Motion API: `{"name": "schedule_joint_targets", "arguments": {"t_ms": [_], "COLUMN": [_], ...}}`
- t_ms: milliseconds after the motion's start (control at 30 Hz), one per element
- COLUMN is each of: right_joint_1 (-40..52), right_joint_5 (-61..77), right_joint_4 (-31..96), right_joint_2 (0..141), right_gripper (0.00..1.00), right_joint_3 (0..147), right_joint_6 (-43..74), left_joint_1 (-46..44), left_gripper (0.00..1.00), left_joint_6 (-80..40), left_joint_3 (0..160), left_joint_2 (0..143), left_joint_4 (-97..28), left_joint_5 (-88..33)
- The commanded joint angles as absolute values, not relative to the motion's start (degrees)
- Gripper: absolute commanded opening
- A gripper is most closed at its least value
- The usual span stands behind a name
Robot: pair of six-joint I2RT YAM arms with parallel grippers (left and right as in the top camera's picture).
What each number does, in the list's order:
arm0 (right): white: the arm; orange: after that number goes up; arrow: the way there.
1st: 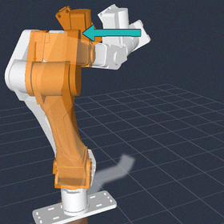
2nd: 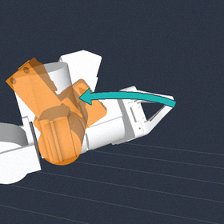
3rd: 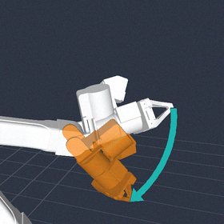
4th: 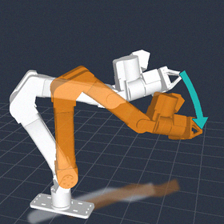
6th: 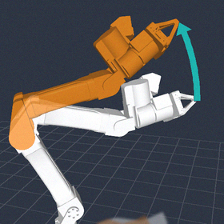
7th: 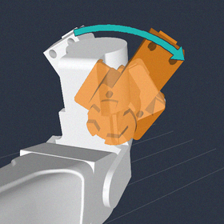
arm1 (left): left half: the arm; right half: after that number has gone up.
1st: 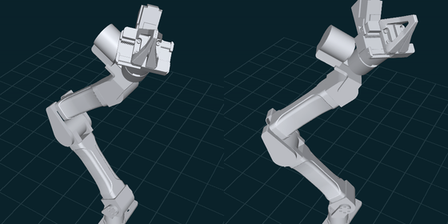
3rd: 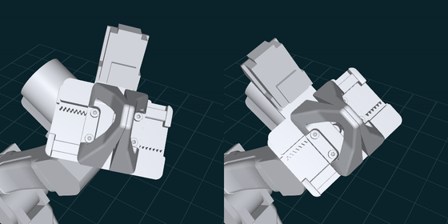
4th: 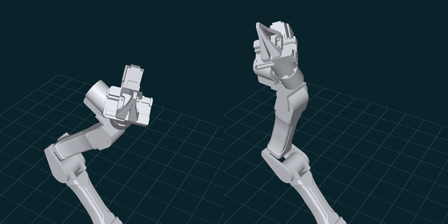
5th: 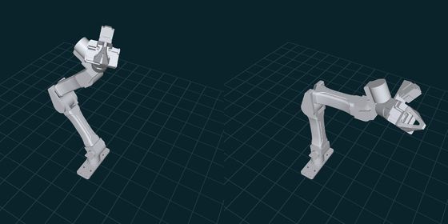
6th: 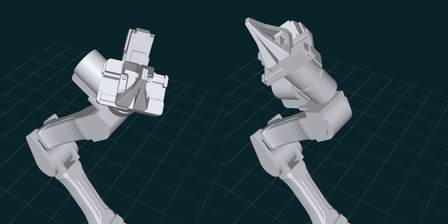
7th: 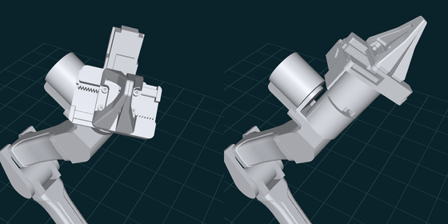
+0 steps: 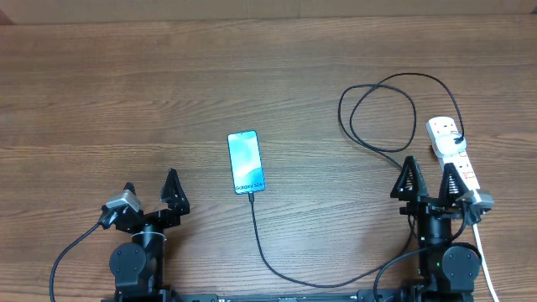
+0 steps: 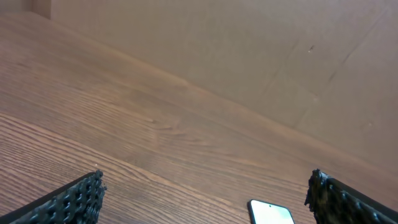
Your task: Plug charger to phone and switch on socket
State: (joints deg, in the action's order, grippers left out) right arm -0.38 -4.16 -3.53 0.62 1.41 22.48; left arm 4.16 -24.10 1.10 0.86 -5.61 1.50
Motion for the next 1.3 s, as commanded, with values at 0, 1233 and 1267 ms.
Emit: {"name": "schedule_joint_targets", "arguments": {"t_ms": [0, 1233, 1267], "right_joint_1": [-0.7, -3.1, -3.1], "right_joint_5": [-3.7, -3.3, -3.3], "right_joint_4": [-2.9, 4.4, 4.4], "right_joint_2": [0.2, 0.2, 0.2], "right_gripper": [1.00, 1.00, 1.00], "right_joint_3": [0.4, 0.4, 0.4], "right_joint_6": [22.6, 22.6, 22.6], "left_joint_1": [4.5, 4.5, 4.5], "left_gripper": [0.99, 1.00, 1.00], "left_joint_6": [-24.9, -24.9, -24.9], "left_joint_3": [0.8, 0.8, 0.8], "left_joint_2": [0.3, 0.3, 0.3], "left_joint_4": [-5.4, -5.4, -5.4], "left_joint_5": [1.8, 1.8, 1.8]}}
